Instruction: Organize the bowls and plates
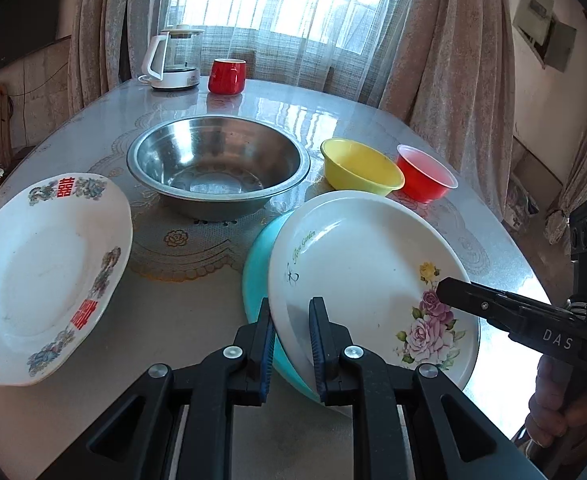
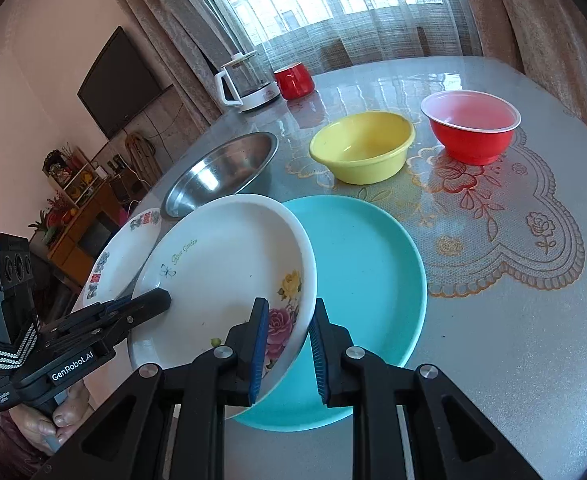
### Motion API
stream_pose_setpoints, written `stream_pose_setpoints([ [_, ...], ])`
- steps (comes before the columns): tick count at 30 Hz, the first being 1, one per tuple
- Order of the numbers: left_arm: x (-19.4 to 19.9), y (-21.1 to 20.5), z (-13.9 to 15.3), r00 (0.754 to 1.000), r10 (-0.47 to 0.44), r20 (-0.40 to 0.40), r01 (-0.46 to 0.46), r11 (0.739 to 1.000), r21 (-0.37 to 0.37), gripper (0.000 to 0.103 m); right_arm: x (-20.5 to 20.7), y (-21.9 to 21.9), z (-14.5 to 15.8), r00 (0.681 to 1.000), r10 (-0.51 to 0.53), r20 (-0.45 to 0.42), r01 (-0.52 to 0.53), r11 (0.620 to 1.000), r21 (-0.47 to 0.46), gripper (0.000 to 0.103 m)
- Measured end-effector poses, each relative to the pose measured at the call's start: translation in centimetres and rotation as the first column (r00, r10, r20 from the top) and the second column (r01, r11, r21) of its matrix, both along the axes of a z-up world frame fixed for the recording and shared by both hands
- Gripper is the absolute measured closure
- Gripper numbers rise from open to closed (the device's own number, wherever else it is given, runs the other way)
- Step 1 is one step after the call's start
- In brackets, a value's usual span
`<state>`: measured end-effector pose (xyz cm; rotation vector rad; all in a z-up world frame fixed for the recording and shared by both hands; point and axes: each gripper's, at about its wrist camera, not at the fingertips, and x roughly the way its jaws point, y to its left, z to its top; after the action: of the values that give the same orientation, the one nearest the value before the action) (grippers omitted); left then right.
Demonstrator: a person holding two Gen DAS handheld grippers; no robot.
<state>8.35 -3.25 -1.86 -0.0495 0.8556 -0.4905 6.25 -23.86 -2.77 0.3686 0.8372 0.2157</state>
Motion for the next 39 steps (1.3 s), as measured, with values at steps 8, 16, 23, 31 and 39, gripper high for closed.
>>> stream_pose_setpoints([
  [8,1.3,-2.1,-1.4,1.000,-0.016,-0.027,0.017,0.999,0.049,0.086,1.3,-1.7,-1.8,0.997,-0.061,-0.054,0.060,0.998,-0.007,0.083],
  [16,1.7,-2.4,-2.0,1.000,-0.010,-0.028,0.012,0.997,0.073,0.086,2.0,-1.9,-2.7,0.995,-0.073,-0.073,0.072,0.997,-0.011,0.083],
  [23,2.1,-3.0,-2.1,1.000,0.009,-0.016,-0.008,0.993,0.118,0.086,2.1,-1.6,-2.6,0.995,-0.073,-0.063,0.070,0.997,-0.038,0.083],
  [31,2.0,-3.9,-2.1,0.999,0.022,0.032,-0.028,0.983,0.182,0.086,2.6,-0.7,-2.6,0.994,-0.103,-0.048,0.095,0.985,-0.146,0.088],
  [39,1.5,-3.7,-2.1,0.999,0.026,0.041,-0.033,0.982,0.184,0.086,2.6,-0.5,-2.4,0.994,-0.104,-0.039,0.095,0.976,-0.197,0.088],
])
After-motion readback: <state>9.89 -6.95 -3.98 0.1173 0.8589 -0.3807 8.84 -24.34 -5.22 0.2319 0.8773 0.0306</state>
